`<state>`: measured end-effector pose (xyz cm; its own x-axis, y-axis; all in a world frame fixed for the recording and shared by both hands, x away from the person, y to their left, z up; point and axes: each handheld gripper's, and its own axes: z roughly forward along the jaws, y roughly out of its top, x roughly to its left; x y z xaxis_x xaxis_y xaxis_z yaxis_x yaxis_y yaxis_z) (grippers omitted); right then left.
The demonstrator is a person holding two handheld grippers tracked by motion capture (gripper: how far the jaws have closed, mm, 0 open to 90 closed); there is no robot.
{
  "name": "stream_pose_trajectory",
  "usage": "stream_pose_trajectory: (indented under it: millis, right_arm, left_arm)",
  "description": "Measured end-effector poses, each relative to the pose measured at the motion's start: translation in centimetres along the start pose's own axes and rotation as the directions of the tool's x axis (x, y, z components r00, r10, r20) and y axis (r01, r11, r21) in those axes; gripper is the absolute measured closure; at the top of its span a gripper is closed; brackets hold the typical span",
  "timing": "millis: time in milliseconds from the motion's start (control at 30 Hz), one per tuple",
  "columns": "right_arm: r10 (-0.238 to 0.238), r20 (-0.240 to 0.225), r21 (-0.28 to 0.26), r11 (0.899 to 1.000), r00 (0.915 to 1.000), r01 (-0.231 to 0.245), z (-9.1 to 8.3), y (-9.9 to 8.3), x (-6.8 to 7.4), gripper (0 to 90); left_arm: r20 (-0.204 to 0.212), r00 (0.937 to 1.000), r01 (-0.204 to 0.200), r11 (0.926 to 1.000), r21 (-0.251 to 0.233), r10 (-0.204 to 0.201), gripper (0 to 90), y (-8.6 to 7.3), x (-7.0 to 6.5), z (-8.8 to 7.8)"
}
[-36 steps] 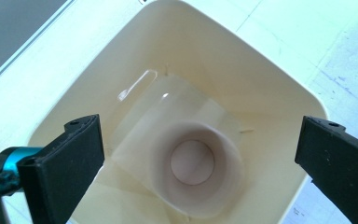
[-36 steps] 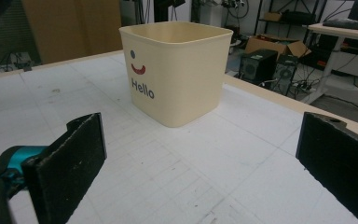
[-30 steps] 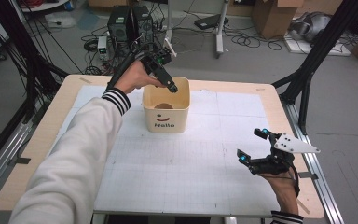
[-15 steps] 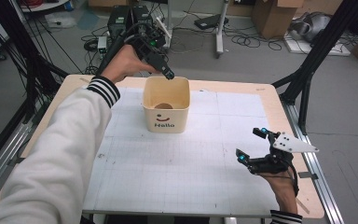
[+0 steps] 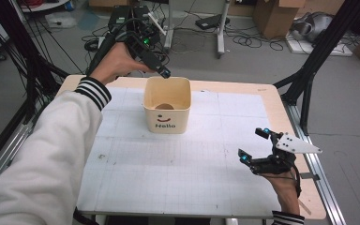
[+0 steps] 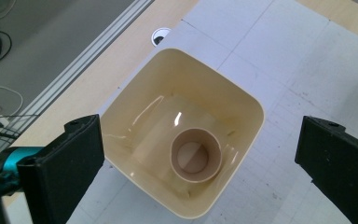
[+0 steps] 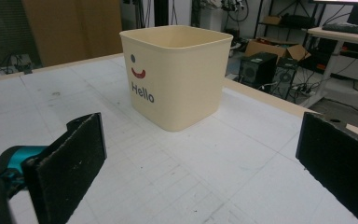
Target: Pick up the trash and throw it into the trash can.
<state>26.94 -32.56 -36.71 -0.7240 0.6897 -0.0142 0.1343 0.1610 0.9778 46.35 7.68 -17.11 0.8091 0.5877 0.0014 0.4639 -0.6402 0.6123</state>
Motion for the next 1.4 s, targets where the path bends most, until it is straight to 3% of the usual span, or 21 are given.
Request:
stream_pose_trajectory:
  millis: [200,367,467,800,1100,1233,1300,1400]
  right_arm:
    - [0.003,-0.002,0.01,1.0,1.0,-0.003,0.1,0.0,0.1,0.3]
    - [0.0,-0.002,0.003,1.0,1.0,0.0,0.0,0.0,0.1,0.3]
    - [0.001,-0.001,0.003,1.0,1.0,-0.001,0.0,0.0,0.2,0.3]
    - [0.005,-0.001,0.002,1.0,1.0,-0.005,0.0,0.1,0.3,0.3]
    - [0.002,0.001,-0.005,1.0,1.0,-0.002,-0.1,0.1,0.1,0.3]
    - [0.009,0.003,-0.002,1.0,1.0,-0.009,-0.1,0.0,0.1,0.3]
    - [0.008,0.006,-0.006,1.0,1.0,-0.008,-0.2,0.0,0.0,0.3]
    - [0.011,0.007,-0.005,1.0,0.9999,-0.011,-0.2,0.0,0.1,0.3]
  left_arm:
    - [0.01,1.0,-0.001,0.9983,-0.059,0.001,1.7,-1.9,-0.1,-1.6]
    - [0.002,1.0,-0.001,0.991,-0.134,0.002,1.7,-4.2,-0.3,-3.6]
    - [0.004,1.0,-0.003,0.9811,-0.193,0.004,1.7,-6.2,-0.7,-4.7]
    - [0.004,0.9997,-0.021,0.9575,-0.288,0.023,1.7,-11.5,-2.0,-6.3]
    - [-0.015,0.9999,-0.008,0.9287,-0.371,0.002,1.7,-18.0,-3.1,-5.9]
    - [-0.052,0.9986,-0.017,0.9241,-0.382,-0.003,1.7,-20.7,-3.8,-5.2]
    - [-0.053,0.9986,-0.015,0.9159,-0.401,-0.007,1.7,-22.1,-4.0,-5.0]
    - [-0.051,0.9982,0.008,0.9132,-0.408,-0.031,1.7,-24.0,-4.0,-4.6]
